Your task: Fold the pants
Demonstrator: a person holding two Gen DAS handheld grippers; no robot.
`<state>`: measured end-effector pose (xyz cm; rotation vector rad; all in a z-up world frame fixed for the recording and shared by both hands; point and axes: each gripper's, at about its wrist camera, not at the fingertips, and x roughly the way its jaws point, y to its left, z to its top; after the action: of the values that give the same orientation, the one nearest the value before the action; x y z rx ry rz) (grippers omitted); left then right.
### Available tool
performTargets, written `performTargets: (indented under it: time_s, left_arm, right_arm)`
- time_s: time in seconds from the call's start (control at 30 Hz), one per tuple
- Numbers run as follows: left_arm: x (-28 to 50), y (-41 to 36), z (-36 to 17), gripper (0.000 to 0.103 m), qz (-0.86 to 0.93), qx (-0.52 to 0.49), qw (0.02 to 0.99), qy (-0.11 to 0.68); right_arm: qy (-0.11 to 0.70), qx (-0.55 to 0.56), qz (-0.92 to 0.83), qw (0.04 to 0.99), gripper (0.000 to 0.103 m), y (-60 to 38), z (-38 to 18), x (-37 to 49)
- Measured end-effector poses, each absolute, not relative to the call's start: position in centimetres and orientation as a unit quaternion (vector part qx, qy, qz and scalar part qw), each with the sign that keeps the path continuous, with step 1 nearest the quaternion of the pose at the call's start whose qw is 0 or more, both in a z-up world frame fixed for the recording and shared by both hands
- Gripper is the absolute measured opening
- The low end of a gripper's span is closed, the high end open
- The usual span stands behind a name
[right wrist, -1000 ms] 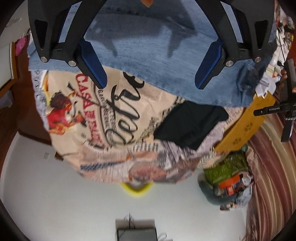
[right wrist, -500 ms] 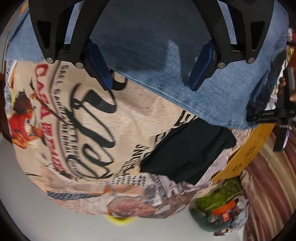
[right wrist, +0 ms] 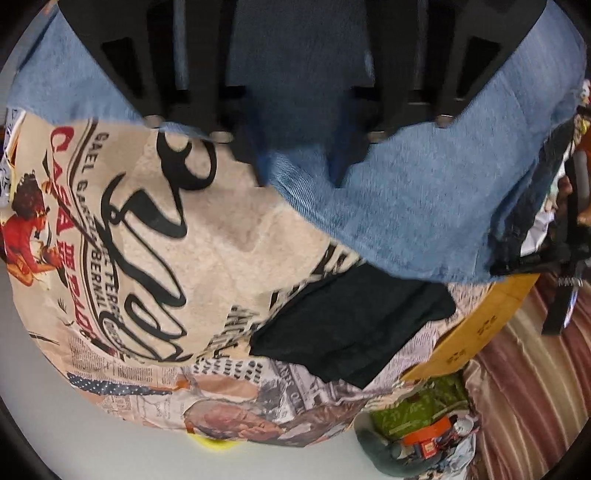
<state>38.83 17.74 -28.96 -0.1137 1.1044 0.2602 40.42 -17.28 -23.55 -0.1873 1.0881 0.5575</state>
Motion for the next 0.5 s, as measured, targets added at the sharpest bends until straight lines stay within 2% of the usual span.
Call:
performTargets:
  time_s: [0.03, 0.13, 0.33, 0.5]
  left_arm:
    - [38.5, 17.6, -28.3, 0.009, 0.120, -0.054, 0.847, 0.514]
    - [37.9, 17.5, -25.4, 0.009, 0.112, -0.051, 0.865, 0.486]
    - [35.7, 18.2, -20.2, 0.008, 0.104, -0.069, 0.890, 0.439]
    - [32.5, 17.8, -18.8, 0.008, 0.096, -0.055, 0.896, 0.430]
  right_arm:
    - [0.501, -0.092, 0.251, 0.823, 0.010, -17.4, -23.4, 40.1]
    - [0.465, -0.094, 0.236, 0.848, 0.008, -17.7, -21.8, 39.4]
    - [0.409, -0.078, 0.224, 0.881, 0.007, -18.6, -16.3, 38.2]
    - [0.401, -0.088, 0.240, 0.880, 0.007, -18.7, -14.4, 35.2]
